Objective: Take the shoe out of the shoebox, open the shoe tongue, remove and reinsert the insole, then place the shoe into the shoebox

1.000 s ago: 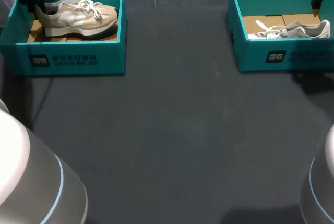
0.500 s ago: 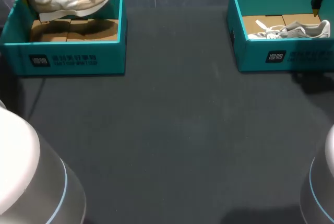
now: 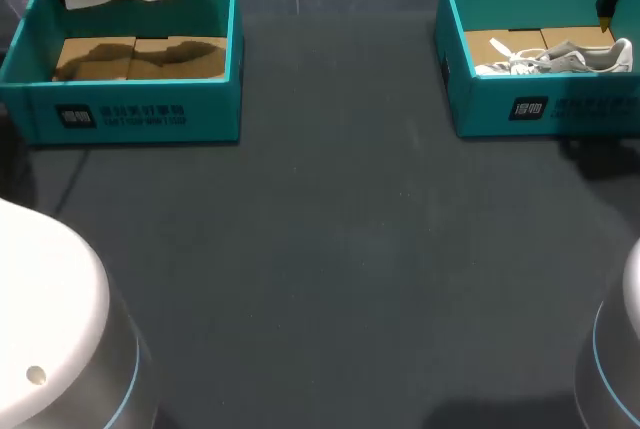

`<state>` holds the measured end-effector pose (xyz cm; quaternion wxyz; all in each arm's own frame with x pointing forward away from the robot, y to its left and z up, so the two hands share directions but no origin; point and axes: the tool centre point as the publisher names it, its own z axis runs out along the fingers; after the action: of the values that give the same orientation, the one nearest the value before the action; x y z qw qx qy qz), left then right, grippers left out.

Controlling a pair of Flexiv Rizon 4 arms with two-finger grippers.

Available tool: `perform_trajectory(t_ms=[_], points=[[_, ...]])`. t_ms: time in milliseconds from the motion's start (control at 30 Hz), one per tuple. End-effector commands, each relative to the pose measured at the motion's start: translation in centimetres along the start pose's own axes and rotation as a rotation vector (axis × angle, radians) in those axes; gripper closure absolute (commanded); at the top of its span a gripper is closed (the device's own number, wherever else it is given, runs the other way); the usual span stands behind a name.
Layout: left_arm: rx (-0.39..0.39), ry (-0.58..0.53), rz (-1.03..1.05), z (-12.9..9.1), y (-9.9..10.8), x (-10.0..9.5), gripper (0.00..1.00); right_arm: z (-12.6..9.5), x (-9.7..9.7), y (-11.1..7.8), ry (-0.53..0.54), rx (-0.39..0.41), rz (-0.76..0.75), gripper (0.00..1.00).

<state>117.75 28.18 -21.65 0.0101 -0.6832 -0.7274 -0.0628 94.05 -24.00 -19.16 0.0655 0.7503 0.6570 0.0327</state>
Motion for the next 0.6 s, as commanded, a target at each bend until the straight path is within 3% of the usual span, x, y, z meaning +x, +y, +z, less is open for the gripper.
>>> perform_trajectory(t_ms=[33, 333, 600], points=[[-0.063, 0.013, 0.003, -4.6, -3.5, -0.7, 1.00, 0.0, 0.0, -0.1, 0.000, -0.001, 0.000, 0.00], [-0.071, 0.038, -0.017, -9.3, -6.7, -2.6, 1.00, 0.0, 0.0, -0.1, 0.000, -0.001, 0.000, 0.00], [-0.094, 0.074, -0.026, -11.4, -11.5, -4.6, 1.00, 0.0, 0.0, -0.1, 0.000, -0.001, 0.000, 0.00]])
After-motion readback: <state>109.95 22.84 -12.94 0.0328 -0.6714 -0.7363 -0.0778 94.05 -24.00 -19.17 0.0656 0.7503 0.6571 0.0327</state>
